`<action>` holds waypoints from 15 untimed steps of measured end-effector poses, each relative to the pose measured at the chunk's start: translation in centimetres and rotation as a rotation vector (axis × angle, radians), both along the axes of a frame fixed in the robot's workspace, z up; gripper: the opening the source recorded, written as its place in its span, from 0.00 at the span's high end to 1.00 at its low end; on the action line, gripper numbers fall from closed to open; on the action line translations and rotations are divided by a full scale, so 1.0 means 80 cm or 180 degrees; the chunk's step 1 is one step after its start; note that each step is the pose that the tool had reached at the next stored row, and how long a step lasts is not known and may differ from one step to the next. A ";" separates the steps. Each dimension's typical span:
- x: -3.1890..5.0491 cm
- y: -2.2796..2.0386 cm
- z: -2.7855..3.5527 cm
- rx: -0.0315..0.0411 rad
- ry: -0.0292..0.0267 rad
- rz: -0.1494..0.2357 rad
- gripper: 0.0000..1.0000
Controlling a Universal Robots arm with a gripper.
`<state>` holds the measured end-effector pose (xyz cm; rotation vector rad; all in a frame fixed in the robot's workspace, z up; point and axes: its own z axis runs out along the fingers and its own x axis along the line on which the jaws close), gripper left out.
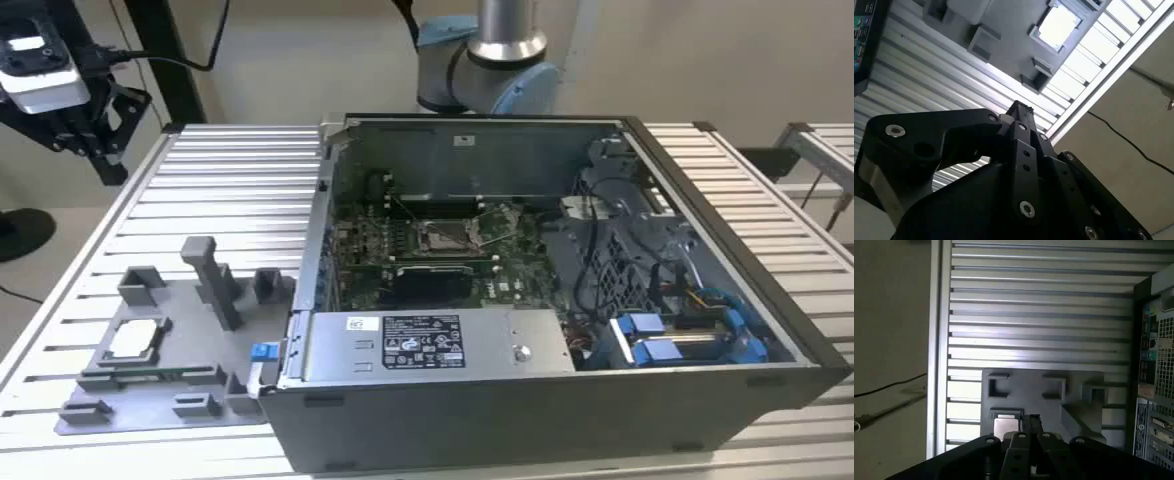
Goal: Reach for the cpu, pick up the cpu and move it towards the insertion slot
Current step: 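Reach for the cpu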
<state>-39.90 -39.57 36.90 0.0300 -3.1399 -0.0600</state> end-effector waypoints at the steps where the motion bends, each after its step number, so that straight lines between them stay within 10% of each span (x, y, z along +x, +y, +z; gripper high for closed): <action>1: 0.000 0.0000 0.0000 0.0000 0.0000 0.0000 1.00; 15: -0.002 -0.0001 0.0001 0.0000 0.0000 0.0000 1.00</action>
